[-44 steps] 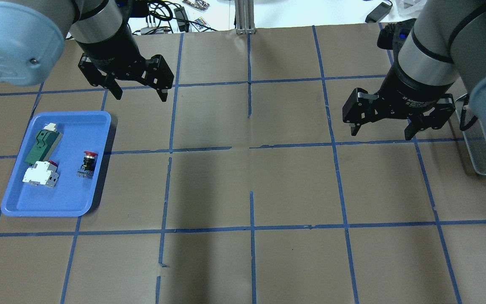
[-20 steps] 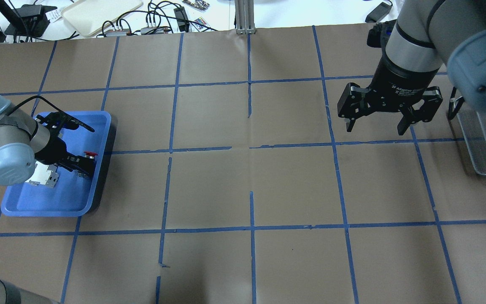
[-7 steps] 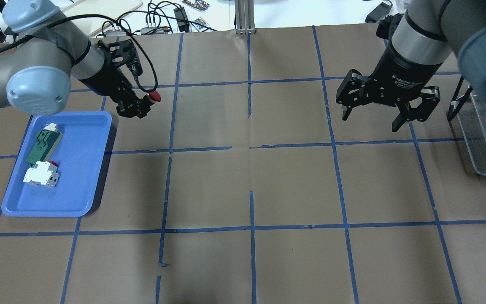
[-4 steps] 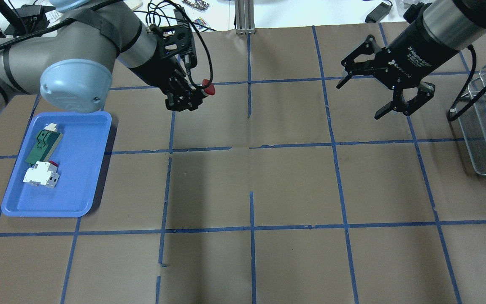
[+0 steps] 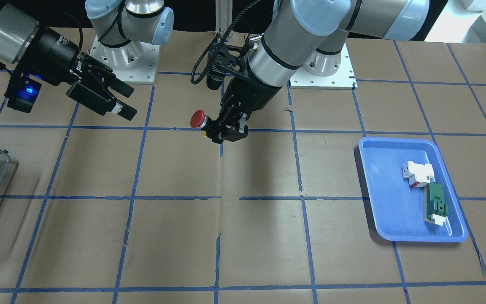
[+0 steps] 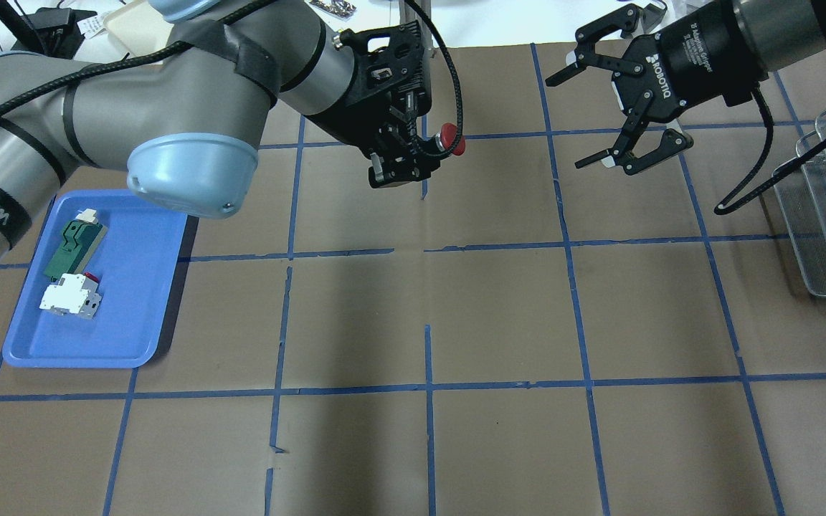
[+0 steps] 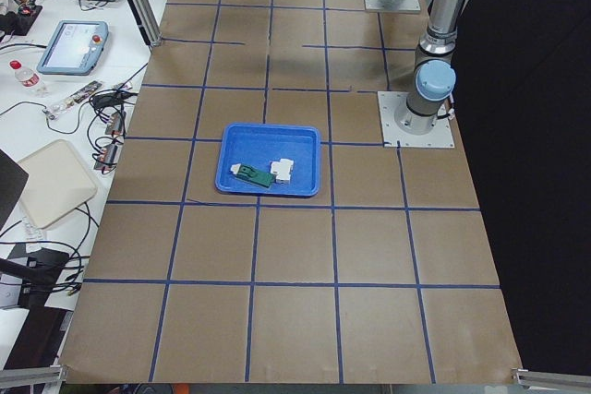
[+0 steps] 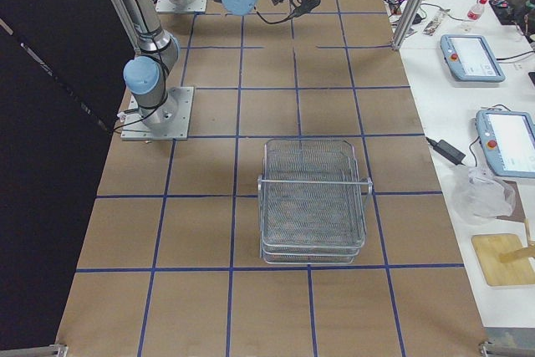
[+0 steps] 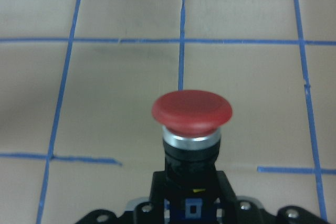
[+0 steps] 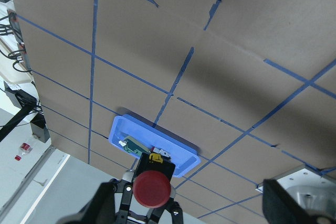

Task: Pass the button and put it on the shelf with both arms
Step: 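Lift the red button and carry it toward the right gripper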

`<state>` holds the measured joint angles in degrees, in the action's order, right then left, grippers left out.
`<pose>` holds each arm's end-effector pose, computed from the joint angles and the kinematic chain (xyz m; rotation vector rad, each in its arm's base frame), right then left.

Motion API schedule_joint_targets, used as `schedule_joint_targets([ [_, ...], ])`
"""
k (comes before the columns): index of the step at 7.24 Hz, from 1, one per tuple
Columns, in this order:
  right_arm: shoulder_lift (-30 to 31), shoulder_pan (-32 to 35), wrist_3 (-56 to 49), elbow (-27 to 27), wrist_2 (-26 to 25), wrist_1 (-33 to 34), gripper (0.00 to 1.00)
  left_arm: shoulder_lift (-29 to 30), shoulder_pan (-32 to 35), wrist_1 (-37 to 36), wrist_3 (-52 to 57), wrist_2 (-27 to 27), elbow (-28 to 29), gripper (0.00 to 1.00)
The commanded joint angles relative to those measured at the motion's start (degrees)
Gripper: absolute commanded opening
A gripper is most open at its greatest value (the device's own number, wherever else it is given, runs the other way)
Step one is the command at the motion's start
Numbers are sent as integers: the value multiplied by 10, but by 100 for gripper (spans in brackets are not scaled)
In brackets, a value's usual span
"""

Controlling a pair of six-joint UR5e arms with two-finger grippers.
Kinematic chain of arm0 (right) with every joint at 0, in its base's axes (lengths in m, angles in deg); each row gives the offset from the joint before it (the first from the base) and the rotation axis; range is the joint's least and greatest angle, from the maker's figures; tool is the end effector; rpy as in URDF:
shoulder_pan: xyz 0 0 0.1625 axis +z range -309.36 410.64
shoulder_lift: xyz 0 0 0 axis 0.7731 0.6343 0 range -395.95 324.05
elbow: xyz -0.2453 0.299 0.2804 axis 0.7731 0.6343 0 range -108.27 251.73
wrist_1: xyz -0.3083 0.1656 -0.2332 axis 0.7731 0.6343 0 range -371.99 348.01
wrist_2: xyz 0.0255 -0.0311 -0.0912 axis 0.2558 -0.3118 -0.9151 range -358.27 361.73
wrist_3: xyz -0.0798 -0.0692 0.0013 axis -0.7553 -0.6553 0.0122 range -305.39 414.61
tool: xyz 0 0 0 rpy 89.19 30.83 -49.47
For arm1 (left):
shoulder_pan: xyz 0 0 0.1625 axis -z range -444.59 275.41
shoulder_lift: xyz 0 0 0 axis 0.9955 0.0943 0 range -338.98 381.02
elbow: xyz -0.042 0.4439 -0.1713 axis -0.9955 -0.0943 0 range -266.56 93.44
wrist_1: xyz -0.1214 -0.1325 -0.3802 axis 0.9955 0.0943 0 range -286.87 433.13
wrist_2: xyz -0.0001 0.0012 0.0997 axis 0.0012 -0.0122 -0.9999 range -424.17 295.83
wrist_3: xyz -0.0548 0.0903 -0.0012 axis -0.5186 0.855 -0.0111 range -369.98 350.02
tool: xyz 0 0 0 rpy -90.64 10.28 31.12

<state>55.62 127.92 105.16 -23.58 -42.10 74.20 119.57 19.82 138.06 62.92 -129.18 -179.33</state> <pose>0.1000 -0.5086 0.5284 1.3036 1.9889 0.4769 -0.3171 -0.5191 0.4872 -1.9980 -1.9852 0.6009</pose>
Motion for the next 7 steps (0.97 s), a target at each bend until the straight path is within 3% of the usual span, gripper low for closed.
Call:
schedule_joint_targets([
  [1, -2, 0, 109, -1, 44, 6, 100, -2, 38, -36, -31, 3, 0, 0],
  [7, 6, 8, 111, -35, 55, 25, 100, -2, 57, -78, -77, 16, 1, 0],
])
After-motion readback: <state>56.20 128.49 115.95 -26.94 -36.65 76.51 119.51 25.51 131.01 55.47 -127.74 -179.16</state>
